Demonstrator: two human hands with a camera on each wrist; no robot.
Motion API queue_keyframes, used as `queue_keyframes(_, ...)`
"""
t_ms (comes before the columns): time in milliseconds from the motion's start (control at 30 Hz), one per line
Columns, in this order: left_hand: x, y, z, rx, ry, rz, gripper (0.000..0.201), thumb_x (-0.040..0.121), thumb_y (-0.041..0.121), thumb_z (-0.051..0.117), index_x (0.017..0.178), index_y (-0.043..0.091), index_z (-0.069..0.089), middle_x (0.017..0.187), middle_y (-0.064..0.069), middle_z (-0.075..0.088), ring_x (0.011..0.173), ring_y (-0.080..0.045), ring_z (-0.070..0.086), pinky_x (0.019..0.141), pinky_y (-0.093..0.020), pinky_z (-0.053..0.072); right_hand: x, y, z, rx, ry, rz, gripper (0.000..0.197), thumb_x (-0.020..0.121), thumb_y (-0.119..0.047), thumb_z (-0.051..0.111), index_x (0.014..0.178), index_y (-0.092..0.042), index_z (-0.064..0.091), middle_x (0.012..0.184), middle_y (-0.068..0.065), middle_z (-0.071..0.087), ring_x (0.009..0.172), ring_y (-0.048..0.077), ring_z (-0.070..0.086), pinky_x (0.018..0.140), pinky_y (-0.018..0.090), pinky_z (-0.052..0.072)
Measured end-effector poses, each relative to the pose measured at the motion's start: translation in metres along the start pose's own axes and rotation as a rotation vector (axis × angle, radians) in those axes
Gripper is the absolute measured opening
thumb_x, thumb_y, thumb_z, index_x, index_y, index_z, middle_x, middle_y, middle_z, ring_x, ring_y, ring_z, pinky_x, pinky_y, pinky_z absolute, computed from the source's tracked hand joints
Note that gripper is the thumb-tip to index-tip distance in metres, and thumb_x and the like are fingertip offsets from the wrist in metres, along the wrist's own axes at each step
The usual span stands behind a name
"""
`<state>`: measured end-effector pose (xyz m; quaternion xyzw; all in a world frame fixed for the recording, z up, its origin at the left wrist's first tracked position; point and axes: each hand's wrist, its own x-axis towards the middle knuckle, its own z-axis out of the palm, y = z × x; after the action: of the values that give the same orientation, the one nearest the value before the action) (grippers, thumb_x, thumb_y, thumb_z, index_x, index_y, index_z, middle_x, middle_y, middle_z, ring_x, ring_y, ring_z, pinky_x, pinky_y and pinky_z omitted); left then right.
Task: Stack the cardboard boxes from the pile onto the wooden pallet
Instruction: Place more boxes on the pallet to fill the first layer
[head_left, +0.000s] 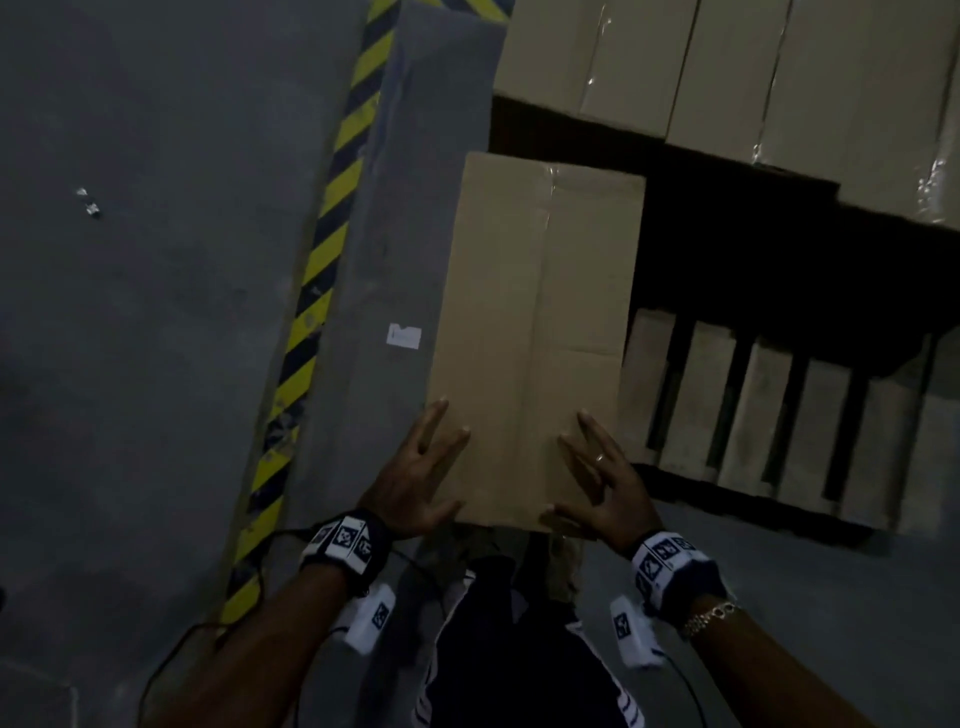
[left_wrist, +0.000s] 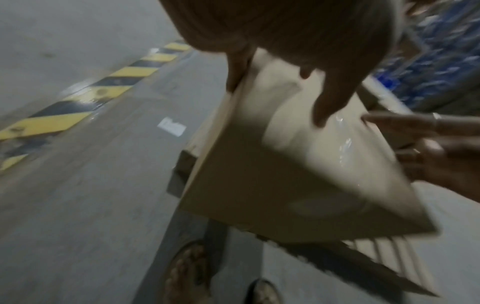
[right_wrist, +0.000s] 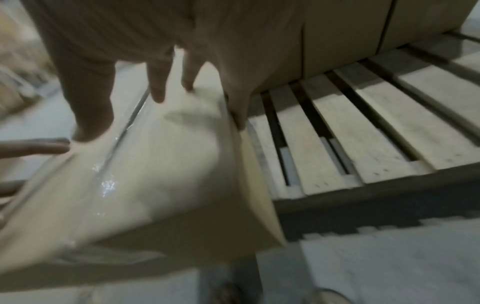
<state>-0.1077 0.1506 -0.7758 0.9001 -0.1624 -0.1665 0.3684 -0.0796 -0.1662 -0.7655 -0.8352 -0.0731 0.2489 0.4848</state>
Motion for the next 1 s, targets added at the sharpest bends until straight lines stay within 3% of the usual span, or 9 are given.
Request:
queue_keyframes(100, -0.001, -0.007, 0.009, 0.000, -0.047, -0.034, 0.104, 0.075, 0.044, 0.081, 0.159, 0.015, 0.025, 0.168, -0.014, -0.002, 0.155, -0.038, 0.005, 0.103, -0.060, 0.046, -0.003, 0.011, 0.002, -0.062, -0.074, 0.023, 0.096, 0.072, -0.038, 0.091, 0.152, -0.023, 0.041, 0.169, -0.009, 0.007, 0.156, 0.015, 0.009, 0.120, 0.051, 0.029)
queue_keyframes(167, -0.001, -0.008, 0.010, 0.038, -0.116, -0.067, 0.118, 0.070, 0.056, 0.081, 0.161, 0.019, 0.016, 0.168, -0.013, -0.010, 0.155, -0.038, -0.001, 0.105, -0.061, 0.043, -0.003, 0.013, 0.000, -0.157, -0.112, 0.009, 0.106, 0.069, -0.042, 0.092, 0.156, -0.025, 0.033, 0.170, -0.008, 0.000, 0.156, 0.016, 0.004, 0.121, 0.049, 0.026)
queue_keyframes(233, 0.000, -0.006, 0.010, 0.092, -0.184, -0.096, 0.129, 0.064, 0.064, 0.083, 0.162, 0.023, 0.008, 0.167, -0.014, -0.015, 0.154, -0.040, -0.007, 0.111, -0.063, 0.035, -0.004, 0.009, 0.002, -0.307, -0.162, 0.025, 0.122, 0.064, -0.044, 0.093, 0.159, -0.032, 0.019, 0.169, -0.008, -0.012, 0.157, 0.019, -0.002, 0.122, 0.051, 0.022)
queue_keyframes(367, 0.004, -0.002, 0.008, 0.162, -0.227, -0.097, 0.142, 0.057, 0.048, 0.093, 0.162, 0.023, 0.001, 0.165, -0.018, -0.018, 0.152, -0.040, -0.012, 0.120, -0.056, 0.015, -0.004, -0.002, 0.011, -0.589, -0.239, 0.074, 0.146, 0.055, -0.044, 0.095, 0.158, -0.040, -0.009, 0.164, -0.001, -0.031, 0.155, 0.029, -0.009, 0.123, 0.049, 0.005)
queue_keyframes(467, 0.003, 0.000, 0.006, 0.161, -0.233, -0.119, 0.142, 0.057, 0.042, 0.094, 0.161, 0.026, -0.001, 0.165, -0.015, -0.022, 0.152, -0.043, -0.008, 0.118, -0.057, 0.017, -0.003, -0.005, 0.012, -0.634, -0.257, 0.087, 0.145, 0.058, -0.044, 0.094, 0.160, -0.034, -0.009, 0.162, 0.003, -0.034, 0.154, 0.030, -0.015, 0.124, 0.053, 0.002)
queue_keyframes(633, 0.003, -0.003, 0.001, 0.137, -0.249, -0.144, 0.136, 0.060, 0.032, 0.093, 0.161, 0.029, 0.001, 0.165, -0.012, -0.022, 0.152, -0.047, 0.001, 0.112, -0.062, 0.035, 0.002, -0.006, 0.004, -0.589, -0.300, 0.089, 0.133, 0.065, -0.051, 0.088, 0.160, -0.035, -0.004, 0.162, 0.001, -0.035, 0.153, 0.039, -0.015, 0.121, 0.063, 0.014)
queue_keyframes(767, 0.007, -0.010, -0.005, 0.075, -0.210, -0.168, 0.127, 0.063, 0.011, 0.087, 0.160, 0.032, 0.009, 0.167, -0.007, -0.019, 0.152, -0.044, 0.010, 0.093, -0.056, 0.054, 0.008, -0.006, 0.000, -0.537, -0.266, 0.099, 0.122, 0.072, -0.045, 0.086, 0.161, -0.032, 0.004, 0.162, -0.001, -0.035, 0.153, 0.043, -0.009, 0.119, 0.062, 0.025)
queue_keyframes(867, 0.013, -0.014, -0.012, 0.043, -0.189, -0.186, 0.119, 0.064, 0.003, 0.084, 0.160, 0.029, 0.017, 0.167, -0.004, -0.016, 0.152, -0.041, 0.013, 0.086, -0.048, 0.058, 0.012, -0.007, 0.003, -0.529, -0.213, 0.073, 0.118, 0.072, -0.045, 0.086, 0.161, -0.028, 0.010, 0.164, 0.002, -0.031, 0.154, 0.041, -0.004, 0.114, 0.060, 0.035)
queue_keyframes(1000, 0.012, -0.010, -0.014, 0.056, -0.175, -0.206, 0.114, 0.067, -0.012, 0.071, 0.160, 0.030, 0.020, 0.168, -0.003, -0.016, 0.151, -0.042, 0.018, 0.082, -0.040, 0.058, 0.012, -0.009, 0.005, -0.505, -0.194, 0.055, 0.125, 0.067, -0.039, 0.091, 0.161, -0.026, 0.010, 0.164, 0.004, -0.031, 0.155, 0.032, -0.011, 0.117, 0.058, 0.031)
